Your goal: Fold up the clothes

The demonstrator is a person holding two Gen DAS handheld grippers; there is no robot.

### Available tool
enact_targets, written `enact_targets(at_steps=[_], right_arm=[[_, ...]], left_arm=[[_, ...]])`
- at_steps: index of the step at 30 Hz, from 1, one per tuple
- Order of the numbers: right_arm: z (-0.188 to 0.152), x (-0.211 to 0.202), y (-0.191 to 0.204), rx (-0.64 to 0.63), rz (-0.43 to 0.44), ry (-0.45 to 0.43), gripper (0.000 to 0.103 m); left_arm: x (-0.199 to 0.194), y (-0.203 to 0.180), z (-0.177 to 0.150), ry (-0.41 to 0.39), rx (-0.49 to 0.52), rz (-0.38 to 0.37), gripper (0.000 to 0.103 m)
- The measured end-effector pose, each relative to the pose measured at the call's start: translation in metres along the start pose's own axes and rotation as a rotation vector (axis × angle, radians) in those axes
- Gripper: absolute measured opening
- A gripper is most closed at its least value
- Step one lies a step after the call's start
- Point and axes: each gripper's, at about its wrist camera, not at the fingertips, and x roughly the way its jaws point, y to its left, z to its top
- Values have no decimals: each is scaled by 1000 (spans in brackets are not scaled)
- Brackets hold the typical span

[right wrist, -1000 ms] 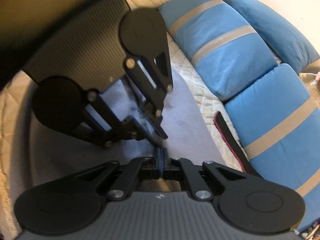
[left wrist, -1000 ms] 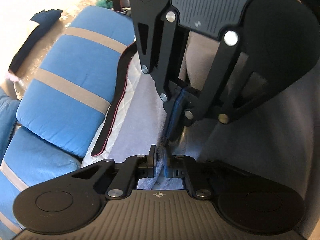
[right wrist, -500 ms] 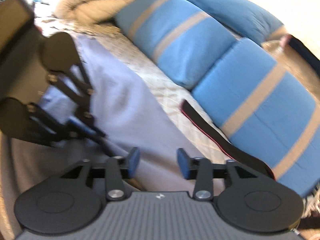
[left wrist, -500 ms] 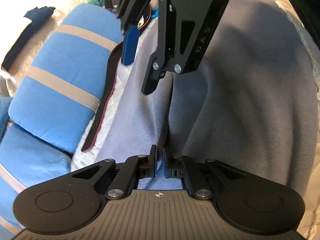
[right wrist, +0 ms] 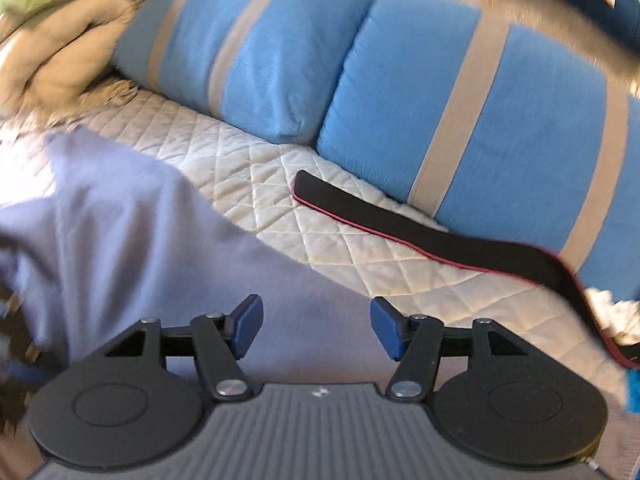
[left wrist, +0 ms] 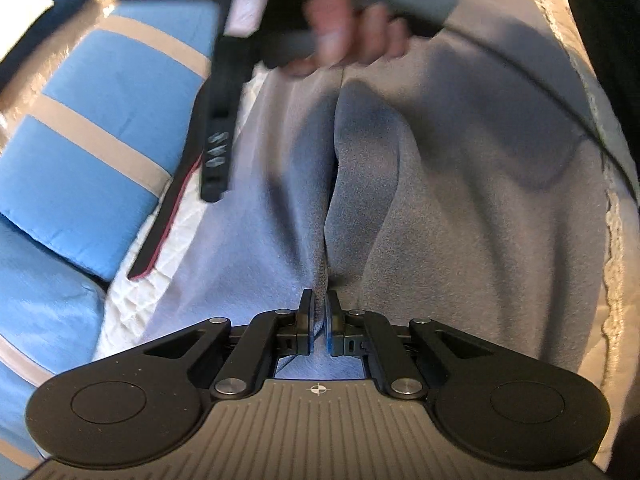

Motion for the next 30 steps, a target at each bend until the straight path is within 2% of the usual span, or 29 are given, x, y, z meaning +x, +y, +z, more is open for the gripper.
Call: enact_targets(at_steps=[6,10,14,15,16,17,18,20,21,24,30], right_arm=[[23,56,-15,120,90,68,73],[34,85,-15,122,167,113,71],[34,108,-9,110,271,200,68],[33,111,-7,100,280,205,57],[33,111,-5,90,285,205,57],[33,110,-5,82,294,205,46],[33,109,-5,81,302,206,27],[33,107,-6,86,316,205,8],[32,106,-6,88,319,201,5],[32,102,-6,91,301,169,3],[39,91,-10,118,181,25,3]], left_arm=[[2,3,-1,4,-2,-18,4],[4,2,-1,9,12,-16,4],[4,4,-3,8,6,-22,4],[4,5,-2,7,2,-25,4],[4,6,-2,6,-2,-27,4],[4,6,-2,6,-3,-28,4],[4,7,-2,7,-2,-28,4],[4,8,-2,8,-1,-29,4],[6,9,-2,9,-1,-29,4],[3,10,-1,8,-2,-19,4],[14,20,0,0,-6,82,5]])
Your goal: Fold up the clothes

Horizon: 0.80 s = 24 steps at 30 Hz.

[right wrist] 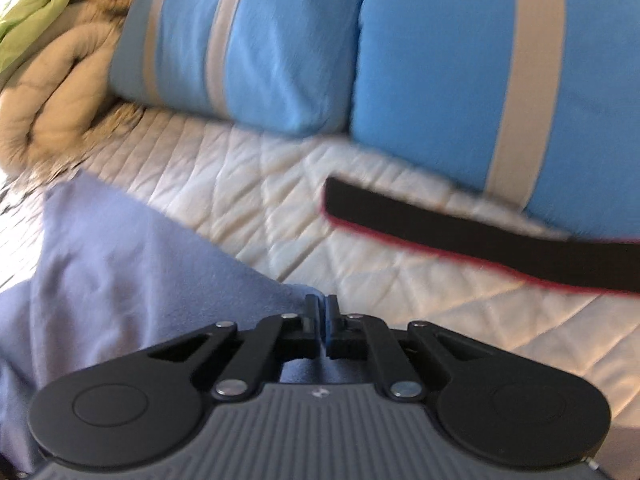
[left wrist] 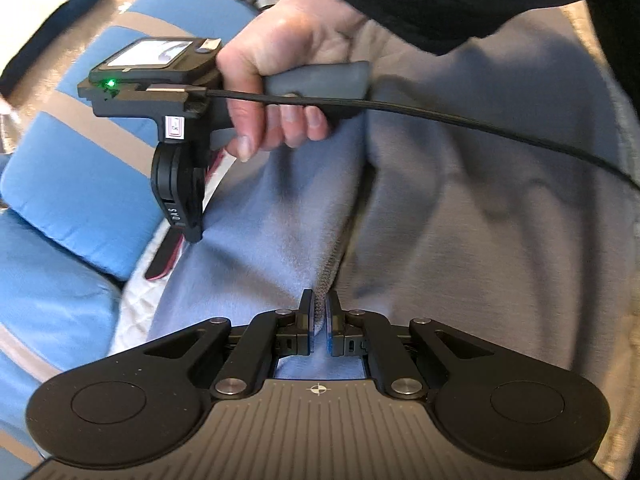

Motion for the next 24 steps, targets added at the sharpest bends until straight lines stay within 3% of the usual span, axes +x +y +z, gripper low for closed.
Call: enact_targets(at_steps=[6,10,11,13,15,17,20,24], right_arm=[[11,4,6,-25,-140,-96,3],[9,20,9,-51,-195,-36,5],[8,26,11,-70,-220,-6,28],[7,29,14,-93,-264,21,40],[9,22,12,-79,-278,6,68],[13,4,11,-56,-281,-43,84],[16,-21,17,-56,-276,-75,89],[10,-51,33,-103,-370,-90,102]], left_arm=[[20,1,6,26,21,76,5],[31,-3,8,56,28,67,5],[30,-2,9,59,17,66,5],[29,3,9,57,-20,59,6],[26,5,9,55,-44,58,9],[20,8,8,44,-50,72,30],[2,23,5,-19,-142,90,56],[-39,57,-10,-94,-330,140,62]])
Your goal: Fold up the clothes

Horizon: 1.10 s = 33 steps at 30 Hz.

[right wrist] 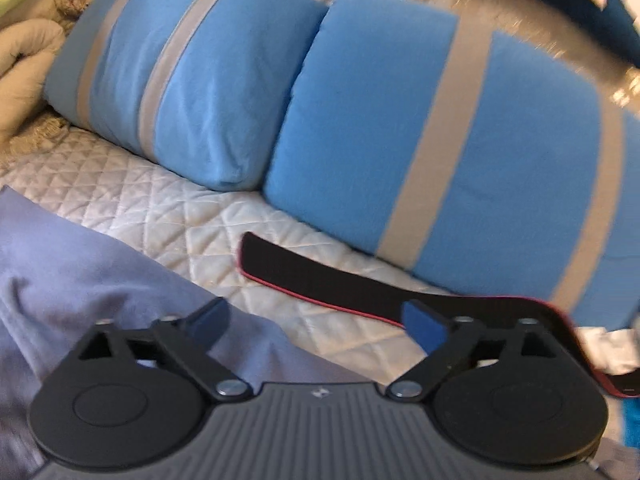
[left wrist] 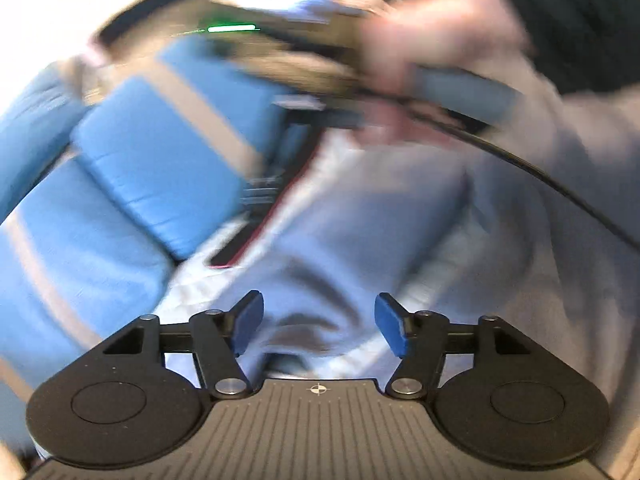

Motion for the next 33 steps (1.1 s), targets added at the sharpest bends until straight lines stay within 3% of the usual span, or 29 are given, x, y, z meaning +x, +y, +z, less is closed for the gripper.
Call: enact_targets(at_steps=[4,7,10,13,16,20,24,26,28,30,33], right_arm=[[-14,-42,11,-81,-34,-23,103],[-28,-76,17,-82,-28,-50,103],[-41,-104,20,-21,-26,-81,103],[-49,-122,22,26,-33,-100,103],[-55,-135,24,54,-50,-113,103],[-59,-140,30,40,-44,-115,103],[-61,-141,36,16,-31,-117,103],[-63,-143,38,13,-24,-118,103],[-65,-145,41,14,-14,-109,103],[-68,-145,45,4,-2,-96,103],[-72,-148,53,-37,1,-100,103]], left_arm=[[-30,79,-26,13,-214,104,67],[-46,138,-70,96,-395,217,68],[-42,203,-126,216,-618,286,68],[-48,255,-179,283,-937,367,66],[-55,284,-225,251,-1285,319,66],[-62,286,-273,141,-1637,142,66],[-56,279,-301,27,-1804,104,65],[-51,277,-309,-8,-1862,86,53],[-41,278,-315,11,-1929,29,21],[-25,278,-321,52,-1951,22,7],[-20,280,-319,72,-1920,55,3]])
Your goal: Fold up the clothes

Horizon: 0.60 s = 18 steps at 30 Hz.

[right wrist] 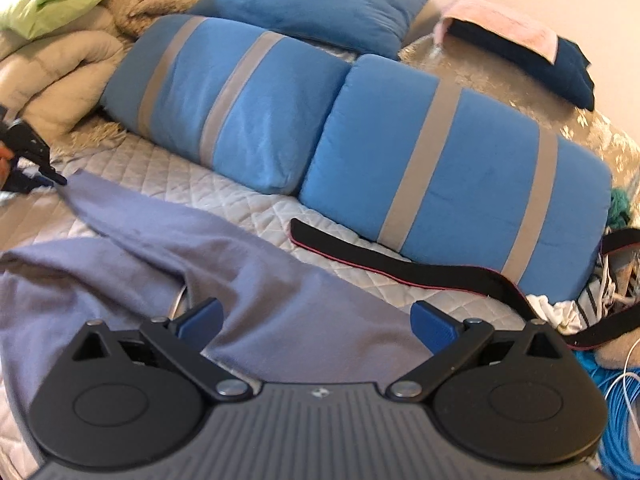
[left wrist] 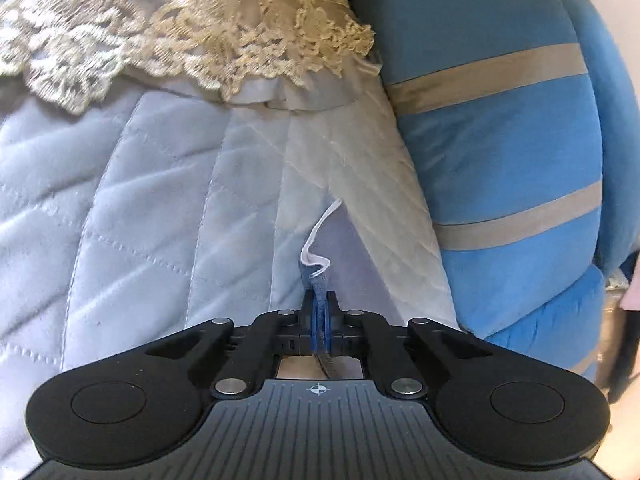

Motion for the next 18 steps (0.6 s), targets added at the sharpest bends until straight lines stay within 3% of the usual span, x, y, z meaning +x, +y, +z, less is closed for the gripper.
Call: enact_targets(at_steps=[5,12,14,18], right_arm=[[-7,-2,10,-63,18,2,103],[-15,1,9,-50,31,77,103],[-15,-1,8,-45,31,78,103],[-15,-5,7,-33,28,68,103]], left_arm=[[-9,-23,12,-50,181,83,3],[-24,-31,24,-86,245,159,6],[-25,-33,18,-81,270,218,20],[-43,-35,-3,-95,313,268,37]])
